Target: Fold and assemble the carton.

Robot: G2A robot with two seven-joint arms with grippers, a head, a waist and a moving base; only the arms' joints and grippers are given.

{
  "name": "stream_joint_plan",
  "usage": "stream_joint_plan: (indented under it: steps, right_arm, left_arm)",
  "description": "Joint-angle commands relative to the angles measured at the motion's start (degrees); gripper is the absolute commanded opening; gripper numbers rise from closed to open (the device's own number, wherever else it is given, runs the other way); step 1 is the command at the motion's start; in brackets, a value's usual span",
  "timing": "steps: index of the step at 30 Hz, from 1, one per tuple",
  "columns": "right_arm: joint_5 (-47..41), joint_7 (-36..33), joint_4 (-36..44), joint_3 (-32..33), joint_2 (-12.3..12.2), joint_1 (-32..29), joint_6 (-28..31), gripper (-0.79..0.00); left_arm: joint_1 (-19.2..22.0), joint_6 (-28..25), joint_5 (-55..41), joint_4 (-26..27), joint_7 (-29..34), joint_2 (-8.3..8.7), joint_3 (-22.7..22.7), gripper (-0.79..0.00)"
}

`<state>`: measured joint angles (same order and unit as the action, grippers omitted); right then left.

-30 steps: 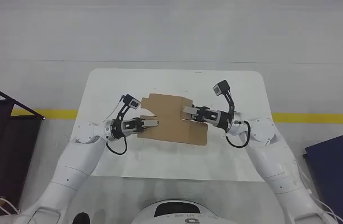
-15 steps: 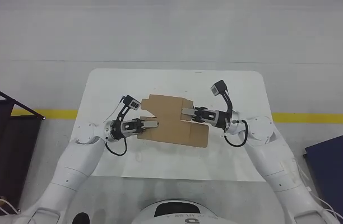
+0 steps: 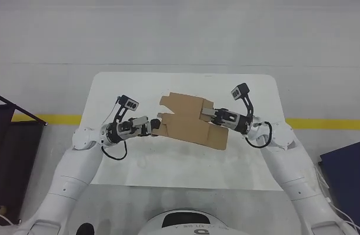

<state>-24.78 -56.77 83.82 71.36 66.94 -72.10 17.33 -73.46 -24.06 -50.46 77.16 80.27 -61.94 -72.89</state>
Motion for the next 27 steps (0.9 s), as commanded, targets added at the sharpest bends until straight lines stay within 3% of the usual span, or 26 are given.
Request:
stream_joint_plan:
  steps: [1,4,9,11,19,27]
  right_arm:
    - [-0.2,0.1,-0.2,-0.1,0.0,0.1,-0.1,-0.785]
    - [-0.5,0.2,-0.4,0.0,0.0,0.2,-0.3,-0.785]
    - [-1.0,0.2,-0.5,0.1,-0.1,0.3,-0.6,-0.785]
    - [-1.2,0.2,-0.3,0.1,-0.2,0.2,-0.5,-0.785]
    - [-1.3,0.1,0.5,0.0,-0.3,-0.1,-0.4,-0.785]
    - [-0.5,0.8,0.9,-0.4,-0.4,-0.4,-0.6,-0.785]
  left_arm:
    - [-0.3,0.3,0.9,0.6,0.3,0.06,-0.4,-0.154]
    - [-0.8,0.2,3.5,1.5,0.2,0.25,-1.0,-0.400]
    - [-1.3,-2.6,9.1,1.3,-2.6,0.76,-1.4,-0.443]
    - [-1.1,-4.3,12.3,0.4,-4.3,1.03,-1.1,-0.502]
    - [-0.3,-7.6,15.5,-1.0,-7.7,1.85,2.7,-0.597]
    - [0.4,-8.2,12.3,-0.6,-8.3,2.78,5.1,-0.585]
